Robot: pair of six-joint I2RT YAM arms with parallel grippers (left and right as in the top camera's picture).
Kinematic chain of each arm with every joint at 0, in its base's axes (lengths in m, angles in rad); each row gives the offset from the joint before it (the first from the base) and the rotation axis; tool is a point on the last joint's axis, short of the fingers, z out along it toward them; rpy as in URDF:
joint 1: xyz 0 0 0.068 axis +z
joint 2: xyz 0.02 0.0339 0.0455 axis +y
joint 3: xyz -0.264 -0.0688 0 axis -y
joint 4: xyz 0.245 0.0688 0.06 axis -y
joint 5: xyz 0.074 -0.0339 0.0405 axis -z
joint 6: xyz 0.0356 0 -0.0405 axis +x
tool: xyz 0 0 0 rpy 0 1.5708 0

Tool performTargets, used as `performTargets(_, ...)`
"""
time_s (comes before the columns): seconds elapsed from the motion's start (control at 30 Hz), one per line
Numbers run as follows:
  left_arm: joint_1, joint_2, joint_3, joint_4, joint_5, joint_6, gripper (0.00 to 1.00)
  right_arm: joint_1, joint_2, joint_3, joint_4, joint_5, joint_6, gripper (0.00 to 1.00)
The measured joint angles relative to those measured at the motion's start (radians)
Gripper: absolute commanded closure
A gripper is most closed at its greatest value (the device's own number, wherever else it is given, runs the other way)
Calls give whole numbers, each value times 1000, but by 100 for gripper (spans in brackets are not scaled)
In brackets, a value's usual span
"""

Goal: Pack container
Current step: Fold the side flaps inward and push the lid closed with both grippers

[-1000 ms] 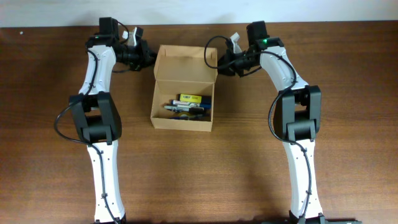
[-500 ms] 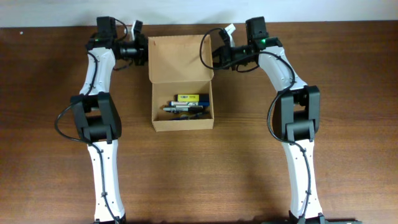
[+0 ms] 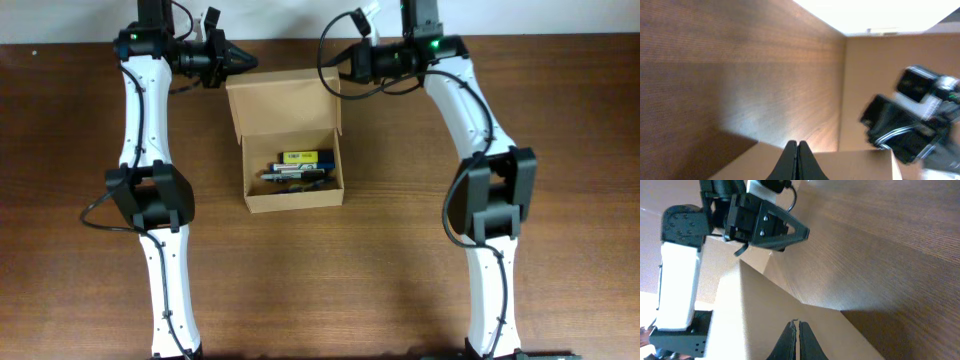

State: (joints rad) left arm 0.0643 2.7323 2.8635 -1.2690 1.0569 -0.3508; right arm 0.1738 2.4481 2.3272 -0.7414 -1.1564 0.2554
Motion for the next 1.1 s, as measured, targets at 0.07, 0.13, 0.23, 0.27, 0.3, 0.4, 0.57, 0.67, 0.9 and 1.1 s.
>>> performTargets(0.07, -8, -24, 17, -68, -42, 31, 98, 4, -40, 2, -73, 54, -30, 96)
performTargets(0.13, -20, -51, 28, -129, -88, 58, 99, 14, -76, 4, -161, 122, -73, 96)
performTargets(0.23, -43, -99, 34, -229, -164, 98, 99, 46, -121, 7, -282, 233, -140, 96)
performTargets(0.27, -53, -119, 35, -268, -197, 113, 99, 61, -135, 7, -325, 277, -164, 96)
performTargets(0.3, -64, -137, 37, -303, -232, 125, 98, 77, -146, 7, -357, 315, -184, 96)
performTargets(0.4, -93, -175, 43, -384, -327, 150, 98, 124, -168, 7, -444, 436, -235, 96)
performTargets(0.57, -134, -206, 45, -415, -429, 189, 98, 196, -189, 7, -551, 654, -280, 96)
performTargets(0.67, -148, -206, 45, -415, -476, 200, 98, 224, -207, 7, -599, 760, -294, 96)
performTargets(0.9, -182, -221, 38, -415, -624, 202, 98, 264, -274, 7, -738, 977, -316, 96)
performTargets(1.1, -218, -351, -103, -415, -746, 201, 98, 293, -307, 7, -804, 1046, -320, 96)
